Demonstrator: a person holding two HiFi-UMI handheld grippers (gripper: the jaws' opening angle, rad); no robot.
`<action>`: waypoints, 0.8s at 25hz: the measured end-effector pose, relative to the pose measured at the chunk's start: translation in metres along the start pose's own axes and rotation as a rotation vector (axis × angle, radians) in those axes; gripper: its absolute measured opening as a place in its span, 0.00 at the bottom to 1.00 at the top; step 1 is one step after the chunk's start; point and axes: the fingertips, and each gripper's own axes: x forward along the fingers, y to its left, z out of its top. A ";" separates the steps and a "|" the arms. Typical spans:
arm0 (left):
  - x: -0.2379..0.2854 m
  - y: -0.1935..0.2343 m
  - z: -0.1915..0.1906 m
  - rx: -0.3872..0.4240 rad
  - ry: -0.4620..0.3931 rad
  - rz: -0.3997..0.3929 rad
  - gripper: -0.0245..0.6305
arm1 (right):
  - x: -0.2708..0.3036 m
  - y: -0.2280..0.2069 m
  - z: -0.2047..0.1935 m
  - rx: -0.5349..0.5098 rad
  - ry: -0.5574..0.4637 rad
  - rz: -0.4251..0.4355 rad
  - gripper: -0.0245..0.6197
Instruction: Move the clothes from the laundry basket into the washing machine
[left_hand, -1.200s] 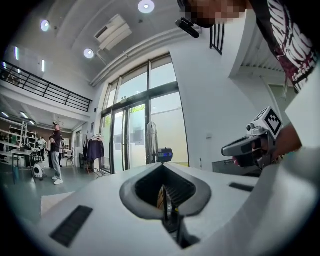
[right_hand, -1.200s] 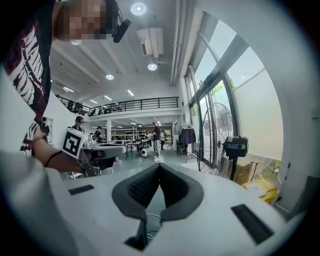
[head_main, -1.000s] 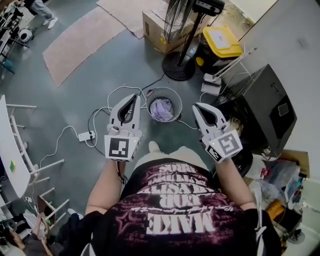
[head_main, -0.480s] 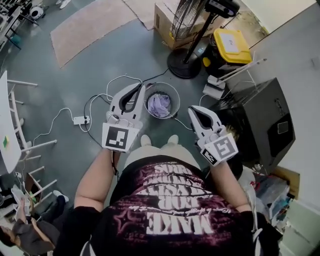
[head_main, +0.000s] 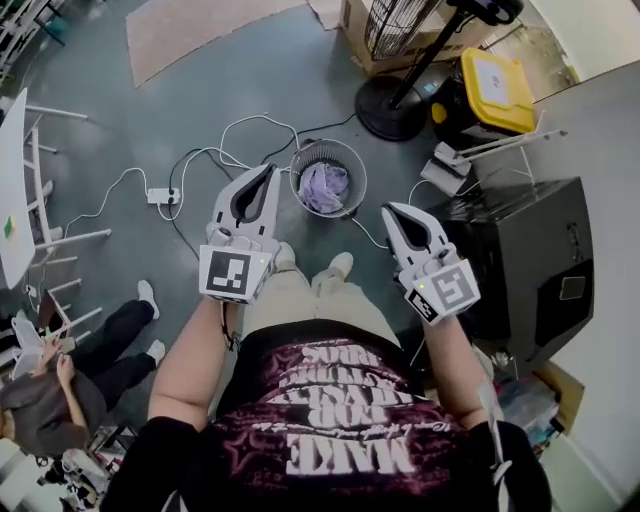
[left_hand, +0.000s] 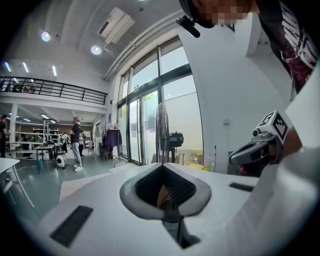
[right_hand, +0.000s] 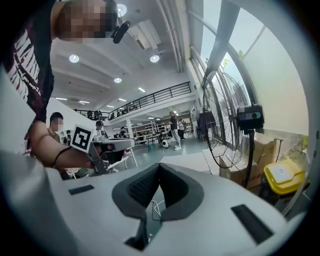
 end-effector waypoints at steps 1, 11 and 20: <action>-0.001 -0.002 -0.005 -0.002 0.009 0.011 0.04 | 0.002 -0.002 -0.005 0.001 0.006 0.011 0.04; -0.011 -0.015 -0.045 0.010 0.075 0.063 0.04 | 0.028 -0.007 -0.055 0.024 0.072 0.107 0.04; 0.000 0.003 -0.101 -0.038 0.114 0.102 0.04 | 0.073 -0.014 -0.098 0.024 0.131 0.148 0.04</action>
